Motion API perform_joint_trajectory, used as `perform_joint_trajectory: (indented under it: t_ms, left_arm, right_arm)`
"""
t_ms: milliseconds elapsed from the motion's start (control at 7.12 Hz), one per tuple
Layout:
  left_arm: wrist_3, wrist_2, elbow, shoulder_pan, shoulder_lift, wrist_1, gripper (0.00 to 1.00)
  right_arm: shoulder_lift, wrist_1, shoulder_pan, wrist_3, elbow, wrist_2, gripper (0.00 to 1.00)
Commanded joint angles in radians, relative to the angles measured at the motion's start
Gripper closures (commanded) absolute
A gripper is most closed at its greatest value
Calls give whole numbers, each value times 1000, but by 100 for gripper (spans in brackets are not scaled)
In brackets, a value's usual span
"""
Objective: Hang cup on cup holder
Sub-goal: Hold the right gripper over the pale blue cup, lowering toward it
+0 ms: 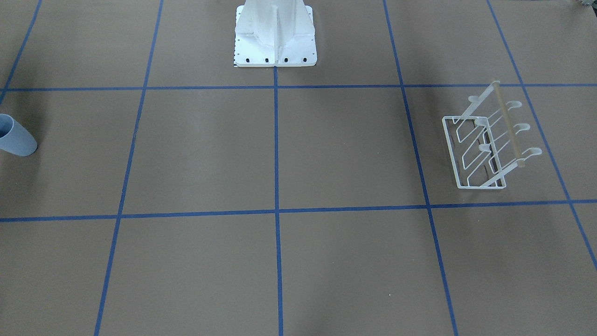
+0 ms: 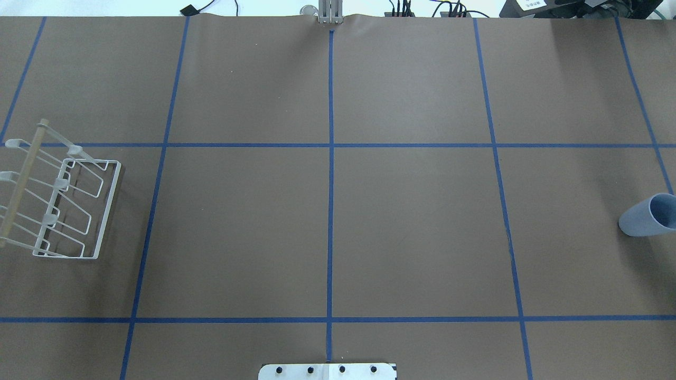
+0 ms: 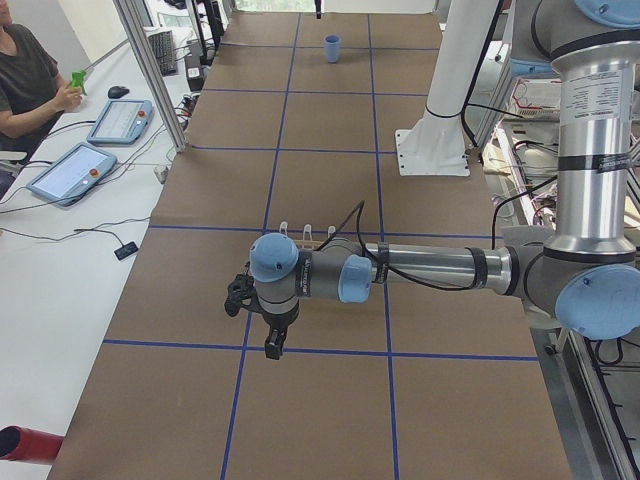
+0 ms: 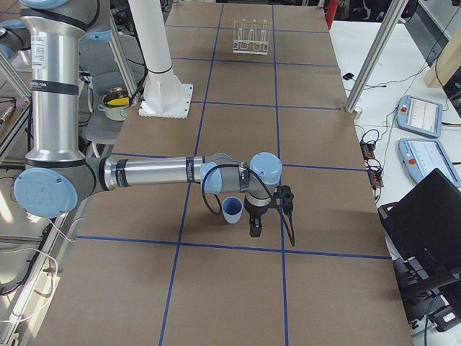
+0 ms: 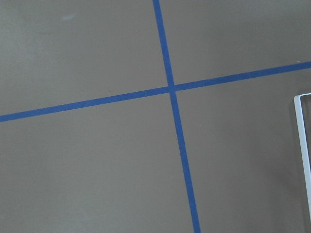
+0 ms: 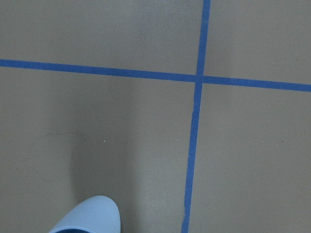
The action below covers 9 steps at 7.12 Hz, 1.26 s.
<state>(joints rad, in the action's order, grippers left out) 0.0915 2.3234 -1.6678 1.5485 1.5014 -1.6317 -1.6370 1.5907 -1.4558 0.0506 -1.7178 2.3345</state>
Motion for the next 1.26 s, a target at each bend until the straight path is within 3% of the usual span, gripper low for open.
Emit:
perform_joint_trajectory:
  t_ms: [0, 1124]
  left_arm:
    - [-1, 10, 3, -4, 3, -2, 2]
    - [-1, 47, 8, -5, -1, -13, 2]
  right_arm:
    - [-7, 0, 0, -2, 0, -1, 0]
    - [-12, -2, 3, -3, -11, 0, 0]
